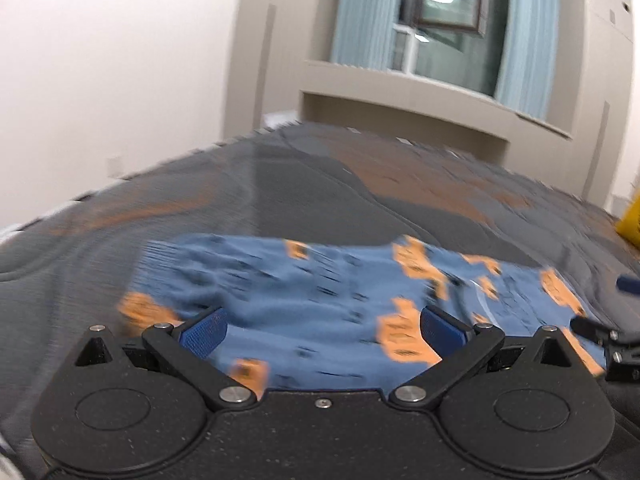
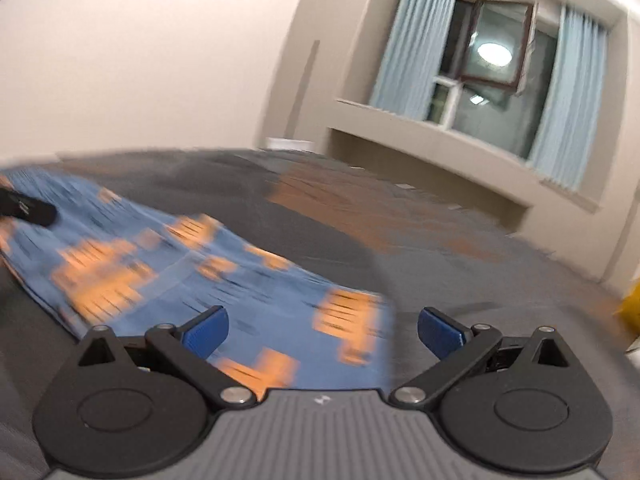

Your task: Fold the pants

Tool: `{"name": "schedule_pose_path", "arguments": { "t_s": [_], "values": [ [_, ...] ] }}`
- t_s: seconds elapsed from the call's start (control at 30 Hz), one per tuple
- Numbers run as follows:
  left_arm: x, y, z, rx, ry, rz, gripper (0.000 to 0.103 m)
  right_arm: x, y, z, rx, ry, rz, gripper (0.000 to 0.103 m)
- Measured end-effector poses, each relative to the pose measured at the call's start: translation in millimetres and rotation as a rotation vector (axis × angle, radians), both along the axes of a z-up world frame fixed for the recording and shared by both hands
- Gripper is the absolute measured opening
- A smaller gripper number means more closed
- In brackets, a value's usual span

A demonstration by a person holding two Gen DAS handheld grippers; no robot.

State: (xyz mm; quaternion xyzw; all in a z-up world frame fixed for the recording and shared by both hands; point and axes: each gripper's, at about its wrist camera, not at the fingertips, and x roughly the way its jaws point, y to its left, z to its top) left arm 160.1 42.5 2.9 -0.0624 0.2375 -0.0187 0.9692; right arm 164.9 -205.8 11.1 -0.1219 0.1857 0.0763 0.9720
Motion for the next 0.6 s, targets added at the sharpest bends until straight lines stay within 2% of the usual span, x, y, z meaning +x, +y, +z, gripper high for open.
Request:
{"name": "schedule_pose_path", "arguments": {
  "t_s": [0.13,0.2,0.27,0.43,0.6],
  "values": [
    [-11.7,34.3,-1.4,-0.048,-0.026,0.104,0.102,0.1,45.8,3.6,0.056,0.011,0.079,0.100],
    [-16.7,49.4,-3.9,-0.074,-0.031,0.148,0.102,-4.2,65.2,3.8,0.052,0.002,0.104,0.091],
    [-21.1,59.7,-6.8,-0.096,-0.029,0.175,0.102,-7.4,80.4,3.8,0.044,0.009,0.115,0.076],
    [-28.4,67.7,-9.1,-0.126,-0.033,0.166,0.102,-11.2,101.8,-2.8,0.008,0.050,0.127,0.058],
    [-28.8,66.4,-15.5,-0.144,-0.023,0.164,0.102,-6.8,108.9,-9.6,-0.007,0.099,0.140,0.032]
  ]
}}
